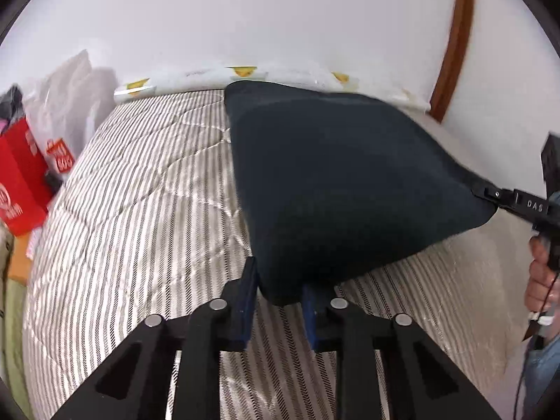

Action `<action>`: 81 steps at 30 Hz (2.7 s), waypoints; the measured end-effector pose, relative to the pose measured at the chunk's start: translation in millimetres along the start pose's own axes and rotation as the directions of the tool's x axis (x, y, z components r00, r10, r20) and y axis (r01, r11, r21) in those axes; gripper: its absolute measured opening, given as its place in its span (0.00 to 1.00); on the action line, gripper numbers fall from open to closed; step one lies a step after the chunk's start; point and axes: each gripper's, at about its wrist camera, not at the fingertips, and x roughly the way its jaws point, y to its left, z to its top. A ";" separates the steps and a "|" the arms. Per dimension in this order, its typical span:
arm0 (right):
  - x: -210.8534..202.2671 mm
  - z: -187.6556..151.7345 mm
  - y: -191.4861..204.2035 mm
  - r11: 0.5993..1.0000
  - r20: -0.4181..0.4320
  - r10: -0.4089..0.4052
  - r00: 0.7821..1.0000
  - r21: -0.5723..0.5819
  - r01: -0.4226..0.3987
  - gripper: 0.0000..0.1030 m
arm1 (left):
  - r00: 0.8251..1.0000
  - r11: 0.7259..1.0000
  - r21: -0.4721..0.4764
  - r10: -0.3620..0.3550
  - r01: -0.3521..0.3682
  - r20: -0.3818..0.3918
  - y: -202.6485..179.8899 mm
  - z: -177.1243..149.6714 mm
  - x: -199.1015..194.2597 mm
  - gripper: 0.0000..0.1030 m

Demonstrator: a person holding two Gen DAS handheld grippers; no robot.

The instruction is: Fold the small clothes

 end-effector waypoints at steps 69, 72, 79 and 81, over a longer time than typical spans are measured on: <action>-207.5 -74.1 127.4 0.934 0.198 -0.300 0.933 -0.136 0.330 0.98 | 0.966 0.988 -0.029 0.153 -0.150 0.209 -75.5 -30.6 -202.4 0.85; -205.4 -75.7 123.1 0.936 0.188 -0.300 0.935 -0.132 0.327 0.98 | 0.965 0.987 -0.045 0.161 -0.155 0.208 -74.1 -28.9 -203.3 0.86; -207.2 -79.8 118.3 0.934 0.183 -0.310 0.933 -0.123 0.334 0.98 | 0.969 0.989 -0.043 0.150 -0.144 0.197 -78.0 -33.4 -200.1 0.87; -208.7 -81.0 119.0 0.935 0.186 -0.310 0.932 -0.119 0.335 0.98 | 0.969 0.989 -0.039 0.151 -0.146 0.193 -78.0 -33.1 -199.0 0.88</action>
